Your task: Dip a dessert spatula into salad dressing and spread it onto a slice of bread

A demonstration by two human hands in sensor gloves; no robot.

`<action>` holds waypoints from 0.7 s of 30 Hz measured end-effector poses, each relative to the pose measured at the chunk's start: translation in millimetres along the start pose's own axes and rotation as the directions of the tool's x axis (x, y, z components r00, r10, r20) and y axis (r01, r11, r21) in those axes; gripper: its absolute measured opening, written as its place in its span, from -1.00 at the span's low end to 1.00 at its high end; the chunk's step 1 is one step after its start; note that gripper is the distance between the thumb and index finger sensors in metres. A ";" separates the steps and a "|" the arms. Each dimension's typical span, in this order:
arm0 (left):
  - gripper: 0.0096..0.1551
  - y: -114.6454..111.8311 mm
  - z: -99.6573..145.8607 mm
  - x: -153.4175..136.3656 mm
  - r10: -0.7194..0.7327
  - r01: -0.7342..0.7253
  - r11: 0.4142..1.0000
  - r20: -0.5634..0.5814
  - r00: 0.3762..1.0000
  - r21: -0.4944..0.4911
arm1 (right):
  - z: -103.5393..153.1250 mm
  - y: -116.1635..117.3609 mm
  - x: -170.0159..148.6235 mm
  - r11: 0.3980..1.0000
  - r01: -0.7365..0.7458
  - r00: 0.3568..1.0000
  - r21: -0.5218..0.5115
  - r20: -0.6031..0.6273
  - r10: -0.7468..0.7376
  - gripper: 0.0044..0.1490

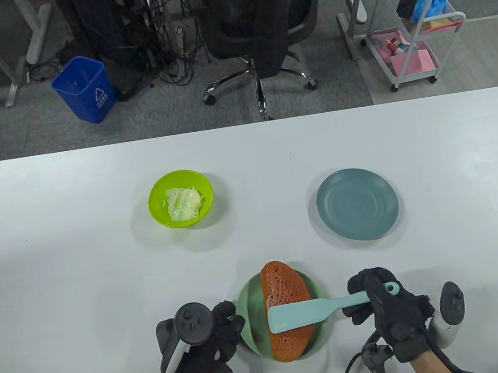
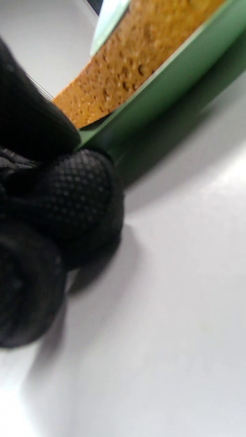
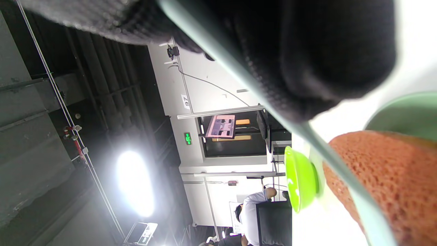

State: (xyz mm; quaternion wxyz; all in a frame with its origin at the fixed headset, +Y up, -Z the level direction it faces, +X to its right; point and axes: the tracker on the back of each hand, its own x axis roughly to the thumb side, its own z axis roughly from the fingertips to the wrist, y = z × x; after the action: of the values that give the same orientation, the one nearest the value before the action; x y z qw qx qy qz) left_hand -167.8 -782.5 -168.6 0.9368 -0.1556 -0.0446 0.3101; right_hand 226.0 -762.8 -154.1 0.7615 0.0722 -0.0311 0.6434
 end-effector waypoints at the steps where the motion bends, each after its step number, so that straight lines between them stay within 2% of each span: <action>1: -0.37 0.0 0.0 0.0 0.000 0.000 1.000 0.000 1.000 0.000 | 0.0 -0.5 0.2 1.000 -0.008 1.000 -0.002 -0.001 0.008 -0.57; 12: -0.37 0.0 0.0 0.0 0.000 0.000 1.000 0.000 1.000 0.000 | 2.8 -2.8 15.0 0.991 -0.136 0.990 -0.016 0.043 0.136 -0.58; 21: -0.37 0.0 0.0 0.0 0.000 0.000 1.000 0.000 1.000 0.000 | 3.6 -14.6 27.9 0.984 -0.159 0.982 -0.077 0.094 0.165 -0.58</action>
State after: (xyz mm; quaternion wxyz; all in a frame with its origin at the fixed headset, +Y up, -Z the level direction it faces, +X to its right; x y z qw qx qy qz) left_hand -167.8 -782.5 -168.6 0.9368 -0.1556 -0.0446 0.3101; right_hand 245.3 -738.6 -147.6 0.7061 0.0751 -0.0969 0.6974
